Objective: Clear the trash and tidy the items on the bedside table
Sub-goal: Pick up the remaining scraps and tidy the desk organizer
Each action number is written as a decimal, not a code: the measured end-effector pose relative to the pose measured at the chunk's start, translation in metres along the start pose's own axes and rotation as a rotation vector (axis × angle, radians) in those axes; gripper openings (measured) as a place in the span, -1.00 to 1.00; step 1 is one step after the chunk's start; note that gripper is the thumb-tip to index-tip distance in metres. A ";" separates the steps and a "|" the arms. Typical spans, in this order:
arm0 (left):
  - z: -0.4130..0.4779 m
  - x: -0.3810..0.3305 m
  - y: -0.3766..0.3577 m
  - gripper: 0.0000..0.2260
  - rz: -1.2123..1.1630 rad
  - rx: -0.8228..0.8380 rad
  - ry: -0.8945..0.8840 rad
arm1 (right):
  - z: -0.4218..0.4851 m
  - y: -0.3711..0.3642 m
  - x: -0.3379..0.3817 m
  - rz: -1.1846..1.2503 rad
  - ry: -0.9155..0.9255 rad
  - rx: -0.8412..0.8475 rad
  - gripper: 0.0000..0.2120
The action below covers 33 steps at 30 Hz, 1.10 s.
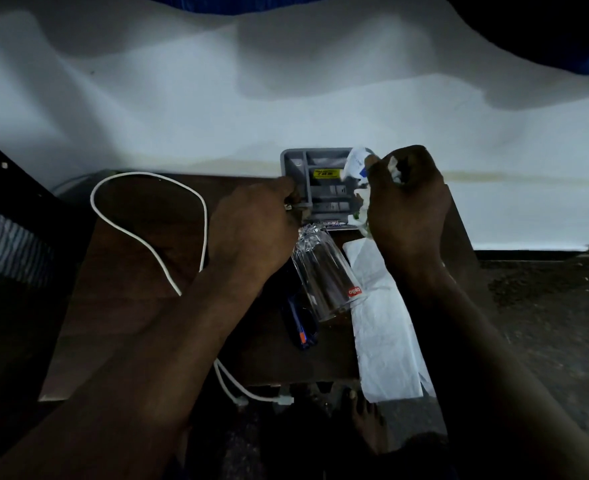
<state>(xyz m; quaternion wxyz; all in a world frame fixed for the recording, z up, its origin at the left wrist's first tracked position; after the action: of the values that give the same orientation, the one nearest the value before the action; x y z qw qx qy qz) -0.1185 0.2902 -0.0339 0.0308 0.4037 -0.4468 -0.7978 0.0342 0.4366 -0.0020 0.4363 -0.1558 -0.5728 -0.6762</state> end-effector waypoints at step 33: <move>-0.007 0.006 -0.006 -0.42 -0.161 0.026 0.115 | -0.011 0.011 -0.004 0.206 -0.025 0.086 -0.96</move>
<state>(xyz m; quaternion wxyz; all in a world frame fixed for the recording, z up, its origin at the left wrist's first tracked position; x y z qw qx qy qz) -0.1158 0.2867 -0.0436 -0.0131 0.4837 -0.4206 -0.7674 0.0484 0.4280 -0.0006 0.5026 -0.2031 -0.5876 -0.6007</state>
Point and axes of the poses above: each hand's wrist, its own z-axis towards the middle knuckle, its own y-axis out of the back of the hand, x = y × z, the point moved 10 cm from there along z, towards the middle knuckle, and after that the axes turned 13 degrees about -z, right-handed, at the moved point
